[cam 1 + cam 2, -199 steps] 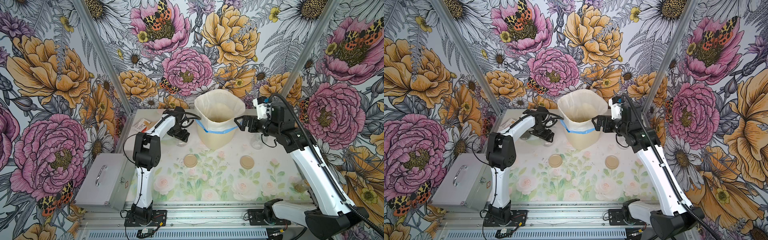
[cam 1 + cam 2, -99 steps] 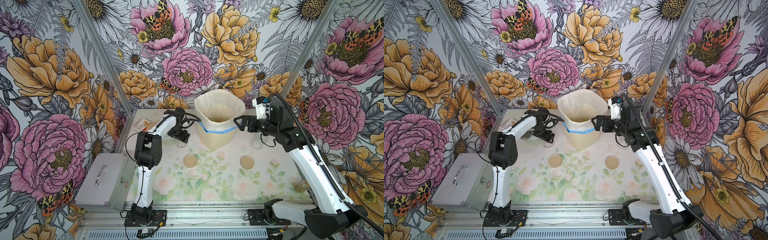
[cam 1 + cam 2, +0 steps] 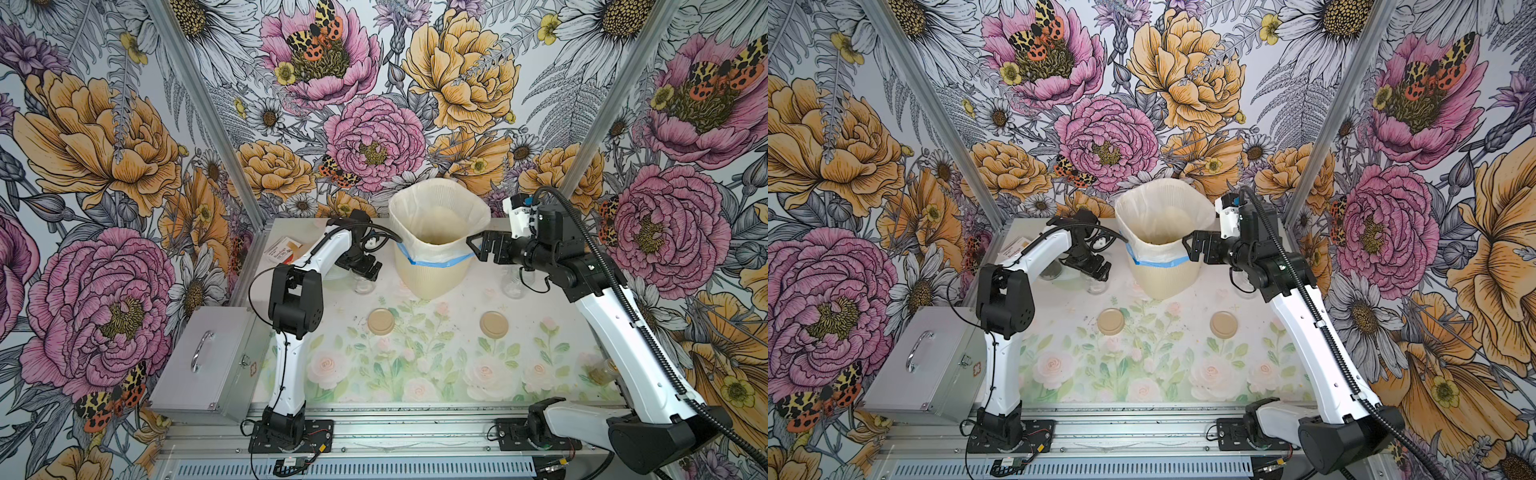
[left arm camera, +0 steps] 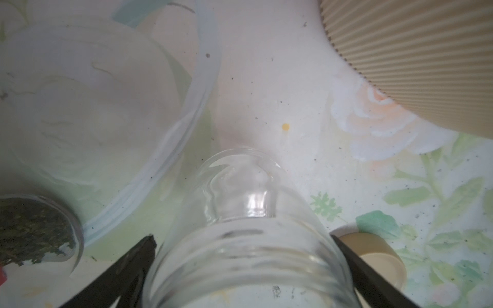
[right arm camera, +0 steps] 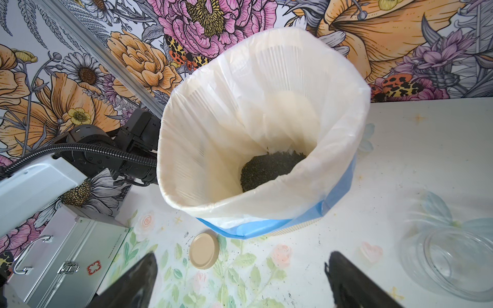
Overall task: Empty moldy tea leaves from jars
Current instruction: Place the jar at the center of the board, then pick up the jar from the center of the board.
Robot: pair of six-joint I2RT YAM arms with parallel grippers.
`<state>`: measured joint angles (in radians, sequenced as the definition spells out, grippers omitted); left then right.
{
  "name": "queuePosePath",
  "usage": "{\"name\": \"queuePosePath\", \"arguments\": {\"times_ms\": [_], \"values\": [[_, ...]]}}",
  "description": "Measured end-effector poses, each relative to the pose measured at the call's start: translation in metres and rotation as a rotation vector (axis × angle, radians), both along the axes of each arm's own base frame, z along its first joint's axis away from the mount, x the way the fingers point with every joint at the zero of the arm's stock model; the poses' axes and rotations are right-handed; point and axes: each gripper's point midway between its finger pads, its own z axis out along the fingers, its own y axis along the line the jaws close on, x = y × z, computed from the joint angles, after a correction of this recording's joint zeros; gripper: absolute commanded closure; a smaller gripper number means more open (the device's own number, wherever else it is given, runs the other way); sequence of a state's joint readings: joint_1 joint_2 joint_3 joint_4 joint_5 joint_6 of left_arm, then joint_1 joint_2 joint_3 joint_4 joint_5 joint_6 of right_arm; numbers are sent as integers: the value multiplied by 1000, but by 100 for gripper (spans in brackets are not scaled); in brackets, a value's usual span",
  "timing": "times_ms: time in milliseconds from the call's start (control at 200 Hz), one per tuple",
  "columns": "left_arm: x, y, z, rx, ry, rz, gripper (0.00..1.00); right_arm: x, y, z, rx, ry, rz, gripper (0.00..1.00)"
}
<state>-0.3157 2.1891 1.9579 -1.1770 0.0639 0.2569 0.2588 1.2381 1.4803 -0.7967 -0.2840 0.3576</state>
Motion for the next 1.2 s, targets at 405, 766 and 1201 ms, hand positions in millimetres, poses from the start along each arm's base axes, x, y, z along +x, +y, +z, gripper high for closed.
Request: {"name": "queuePosePath", "arguments": {"times_ms": [405, 766, 1201], "values": [[-25, 34, 104, -187, -273, 203, 1, 0, 1, -1, -2, 1, 5, 1], [-45, 120, 89, -159, -278, 563, 1, 0, 1, 5, -33, -36, 29, 0], [-8, 148, 59, -103, -266, 718, 1, 0, 2, 11, -32, -50, 31, 1]]}}
